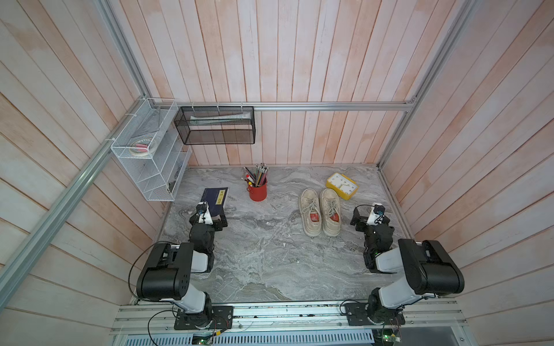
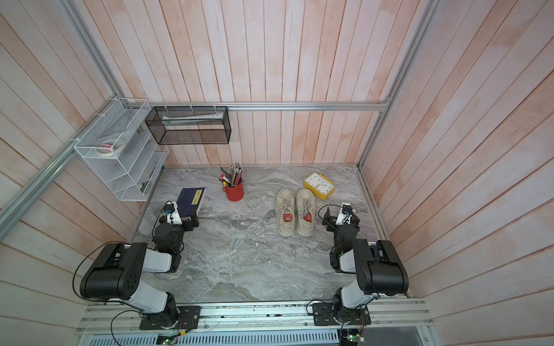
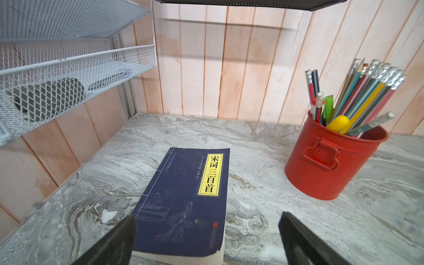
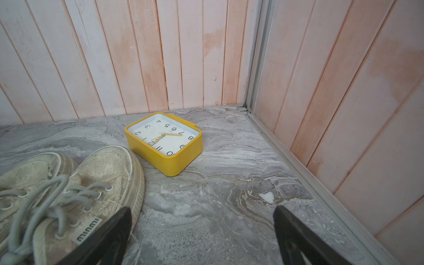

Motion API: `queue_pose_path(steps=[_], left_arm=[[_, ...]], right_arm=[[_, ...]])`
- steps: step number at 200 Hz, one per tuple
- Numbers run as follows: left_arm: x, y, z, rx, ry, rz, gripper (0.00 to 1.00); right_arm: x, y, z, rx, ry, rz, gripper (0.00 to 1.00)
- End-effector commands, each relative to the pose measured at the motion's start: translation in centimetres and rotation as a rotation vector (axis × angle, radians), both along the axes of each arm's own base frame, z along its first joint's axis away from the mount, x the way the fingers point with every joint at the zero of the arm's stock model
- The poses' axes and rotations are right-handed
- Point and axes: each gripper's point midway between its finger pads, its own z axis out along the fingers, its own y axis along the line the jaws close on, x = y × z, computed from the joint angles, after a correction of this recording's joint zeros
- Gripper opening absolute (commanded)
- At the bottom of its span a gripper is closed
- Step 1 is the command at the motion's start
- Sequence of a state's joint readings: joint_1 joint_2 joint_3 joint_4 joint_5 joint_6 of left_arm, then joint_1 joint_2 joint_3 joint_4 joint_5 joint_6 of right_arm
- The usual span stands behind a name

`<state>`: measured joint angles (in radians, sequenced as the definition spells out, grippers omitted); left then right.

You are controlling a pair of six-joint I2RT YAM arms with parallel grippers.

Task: Remove the insole from the shoe
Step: Move the shoe to the center of the board.

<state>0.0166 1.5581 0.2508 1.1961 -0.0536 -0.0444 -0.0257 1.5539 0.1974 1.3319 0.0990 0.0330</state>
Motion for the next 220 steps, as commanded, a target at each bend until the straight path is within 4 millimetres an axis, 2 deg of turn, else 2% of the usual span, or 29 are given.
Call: queue_pose_path(steps=[1, 148, 176, 204, 220], left_arm=[[0.3, 0.0, 0.1, 0.015, -0.001, 0.002, 1.00], [0.3, 0.0, 0.1, 0.012, 0.001, -0.002, 1.00], [-0.2, 0.3, 1.0, 0.010, -0.024, 0.016, 1.00], [-1.3, 0.5, 2.8, -0.001, -0.050, 0.037, 1.00], [-1.9, 1.0, 3.0, -0.051, -0.024, 0.071, 1.00]], right_arm=[[0.4, 0.2, 0.4, 0.002, -0.014, 0.013, 0.98], [0.4, 0.1, 0.4, 0.004, -0.015, 0.015, 0.98], [-0.7, -0.8, 2.1, -0.002, -0.052, -0.071, 0.98], [-1.1, -0.4, 3.1, -0.011, 0.004, -0.045, 0.98], [-1.4, -0.6, 3.8, 0.023, 0.029, -0.064, 0.98]])
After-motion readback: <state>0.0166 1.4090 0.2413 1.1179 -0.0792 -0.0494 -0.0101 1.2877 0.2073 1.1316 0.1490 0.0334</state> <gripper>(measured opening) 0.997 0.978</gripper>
